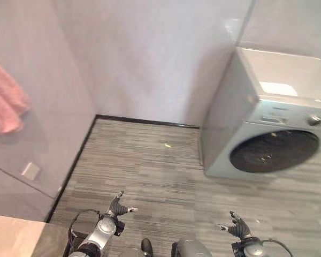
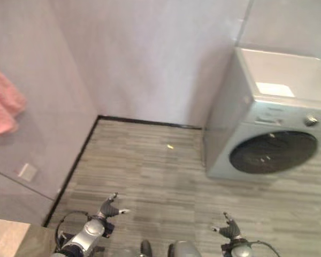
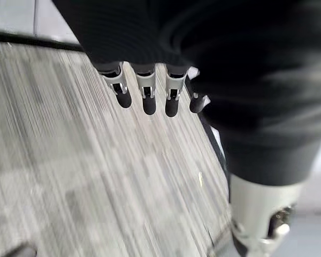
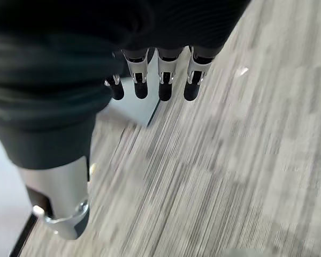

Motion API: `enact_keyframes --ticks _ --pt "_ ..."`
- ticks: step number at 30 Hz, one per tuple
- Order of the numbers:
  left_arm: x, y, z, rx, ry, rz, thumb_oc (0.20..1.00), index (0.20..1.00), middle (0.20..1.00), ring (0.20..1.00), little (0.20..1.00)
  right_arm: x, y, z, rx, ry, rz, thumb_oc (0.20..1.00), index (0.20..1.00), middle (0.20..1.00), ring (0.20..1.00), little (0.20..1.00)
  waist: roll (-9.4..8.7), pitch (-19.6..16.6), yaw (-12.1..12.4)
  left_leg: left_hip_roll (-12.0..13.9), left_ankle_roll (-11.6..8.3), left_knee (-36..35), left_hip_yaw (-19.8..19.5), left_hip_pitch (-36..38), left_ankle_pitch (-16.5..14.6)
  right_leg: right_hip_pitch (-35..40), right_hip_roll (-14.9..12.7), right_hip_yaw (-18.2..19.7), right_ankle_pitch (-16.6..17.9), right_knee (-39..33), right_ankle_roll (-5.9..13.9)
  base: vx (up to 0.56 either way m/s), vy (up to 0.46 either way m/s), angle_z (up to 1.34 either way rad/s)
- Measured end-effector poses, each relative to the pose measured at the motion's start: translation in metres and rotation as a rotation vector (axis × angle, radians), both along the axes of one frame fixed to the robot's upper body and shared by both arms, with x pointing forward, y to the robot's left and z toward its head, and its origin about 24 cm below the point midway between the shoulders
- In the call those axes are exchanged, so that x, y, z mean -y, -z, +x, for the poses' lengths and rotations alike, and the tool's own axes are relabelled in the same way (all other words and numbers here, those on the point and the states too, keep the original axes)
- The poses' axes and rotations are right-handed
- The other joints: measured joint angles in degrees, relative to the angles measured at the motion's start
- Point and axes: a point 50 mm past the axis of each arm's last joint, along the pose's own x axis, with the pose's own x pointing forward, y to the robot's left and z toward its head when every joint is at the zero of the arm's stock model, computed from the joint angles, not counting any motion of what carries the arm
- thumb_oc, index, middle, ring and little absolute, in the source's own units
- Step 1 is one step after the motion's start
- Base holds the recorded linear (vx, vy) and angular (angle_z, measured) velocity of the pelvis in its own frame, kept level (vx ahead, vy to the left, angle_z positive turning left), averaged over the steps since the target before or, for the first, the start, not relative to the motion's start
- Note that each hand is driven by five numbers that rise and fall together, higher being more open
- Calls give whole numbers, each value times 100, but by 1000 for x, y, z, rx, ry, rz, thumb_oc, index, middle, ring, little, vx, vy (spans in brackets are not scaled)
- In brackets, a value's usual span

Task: Put brush and paste in cup on sink, flatten towel.

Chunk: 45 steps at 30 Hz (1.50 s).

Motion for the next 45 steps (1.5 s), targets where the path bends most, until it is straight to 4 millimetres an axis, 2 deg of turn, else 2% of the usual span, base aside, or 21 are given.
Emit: enact_keyframes --ticks 1,2,4,5,8,9,11,14,16,17,18,20,22,24,28,33,35,40,42,44,45 --pt "2 -1 2 3 -2 -5 1000 1000 1000 1000 1000 0 -3 5 18 -10 -1 1000 1000 1000 1000 1000 85 69 -75 -23 -41 -32 -221 102 -48 -173 -56 -103 -22 -579 11 543 -255 89" --pt "1 0 1 -4 -6 -3 1000 1000 1000 1000 1000 -4 -1 4 5 -43 -2 1000 1000 1000 1000 1000 106 98 -173 -17 -101 -43 -475 240 -68 -245 72 224 9 -1453 39 560 -268 115" --pt "-1 1 0 -11 -7 3 1000 1000 1000 1000 1000 -8 3 -2 -18 -61 8 1000 1000 1000 1000 1000 19 100 -213 -53 -265 -149 -732 443 -131 -214 117 510 150 -2301 175 424 -200 101" --pt "-5 5 -3 -34 -19 15 1000 1000 1000 1000 1000 -11 7 -8 -40 -61 15 1000 1000 1000 1000 1000 -126 46 -174 -78 -312 -66 -937 480 -287 -205 170 875 516 -3307 302 303 -142 80" --pt "-8 15 -19 -93 -29 26 1000 1000 1000 1000 1000 -11 8 -12 -49 -53 19 1000 1000 1000 1000 1000 -350 -77 -226 -75 -555 -18 -1530 730 -613 35 129 1138 1181 -4025 341 416 -299 106" --pt "-4 18 -22 -105 -21 22 1000 1000 1000 1000 1000 -9 11 -16 -72 -49 12 1000 1000 1000 1000 1000 -350 -103 -290 22 -688 295 -1833 692 -819 167 283 1211 1406 -3890 137 474 -405 134" --pt "-1 19 -24 -109 -21 10 1000 1000 1000 1000 1000 -6 10 -13 -71 -46 6 1000 1000 1000 1000 1000 -300 -136 -222 278 -889 809 -1655 522 -841 382 448 893 1200 -3878 -293 250 -311 83" --pt "1 14 -14 -81 -17 10 1000 1000 1000 1000 1000 -3 4 -1 -31 -49 -8 1000 1000 1000 1000 1000 -377 -199 -256 406 -1255 2150 -1498 -208 -784 647 429 391 1178 -4112 -532 106 -251 65" --pt "2 12 -11 -73 -15 7 1000 1000 1000 1000 1000 -1 1 3 -20 -52 -15 1000 1000 1000 1000 1000 -369 -201 -214 423 -1303 2241 -1460 -354 -505 714 457 332 1087 -4108 -629 171 -306 61" --pt "3 4 2 -33 -4 8 1000 1000 1000 1000 1000 0 -2 5 -2 -62 -22 1000 1000 1000 1000 1000 -489 -137 -236 688 -1643 2731 -829 -673 -149 968 371 -23 984 -4343 -747 101 -65 121" --pt "5 0 9 -9 4 4 1000 1000 1000 1000 1000 1 -2 4 -6 -61 -22 1000 1000 1000 1000 1000 -528 -114 -343 920 -1500 2761 -214 -859 -230 1126 340 -330 1019 -4561 -816 101 -65 136" --pt "7 -6 16 20 13 -1 1000 1000 1000 1000 1000 1 -1 3 -9 -61 -24 1000 1000 1000 1000 1000 -507 -93 -381 1153 -1401 2414 322 -939 -284 1188 378 -623 959 -4683 -881 137 3 94" --pt "5 -8 19 29 9 8 1000 1000 1000 1000 1000 0 -2 7 -5 -61 -24 1000 1000 1000 1000 1000 -542 -15 -339 1326 -1367 1716 703 -1053 -268 1239 382 -786 811 -4824 -731 222 53 62" --pt "3 -6 17 19 4 14 1000 1000 1000 1000 1000 2 -2 9 -5 -59 -31 1000 1000 1000 1000 1000 -482 53 -313 1495 -1431 965 722 -1137 -73 1299 475 -919 775 -4846 -713 310 80 31" --pt "3 0 8 -7 -3 11 1000 1000 1000 1000 1000 4 -3 11 -2 -46 -50 1000 1000 1000 1000 1000 -374 158 -380 1948 -1507 703 1035 -1162 483 1627 600 -1072 602 -4881 -663 255 158 7" --pt "0 3 4 -24 -12 16 1000 1000 1000 1000 1000 10 0 6 -31 -27 -62 1000 1000 1000 1000 1000 -121 171 -348 1517 -1214 327 904 -853 564 1767 500 -820 276 -4438 -461 297 323 -21" --pt "-2 1 6 -19 -7 30 1000 1000 1000 1000 1000 6 3 1 -47 -36 -55 1000 1000 1000 1000 1000 -213 101 -305 1182 -913 216 1058 -659 317 1684 180 -643 10 -3975 -288 231 387 -1" --pt "-1 -3 9 8 20 38 1000 1000 1000 1000 1000 0 6 -5 -57 -67 -53 1000 1000 1000 1000 1000 -201 36 -301 583 -615 -107 904 -201 94 954 -479 -53 -196 -1781 -117 179 216 33" --pt "-10 -5 10 12 32 72 1000 1000 1000 1000 1000 -5 4 -1 -40 -83 -33 1000 1000 1000 1000 1000 -231 17 -313 462 -568 -150 736 -137 106 736 -522 409 -162 -1283 -10 146 126 48" --pt "-17 -4 5 0 21 88 1000 1000 1000 1000 1000 -12 -1 9 3 -104 -13 1000 1000 1000 1000 1000 -222 24 -266 447 -405 -258 627 54 3 594 -475 377 29 -1073 87 218 47 17" --pt "-19 -2 1 -11 18 92 1000 1000 1000 1000 1000 -13 -6 13 34 -116 -7 1000 1000 1000 1000 1000 -113 67 -333 518 -376 -369 502 238 -27 569 -231 512 -32 -1146 73 351 -52 29"
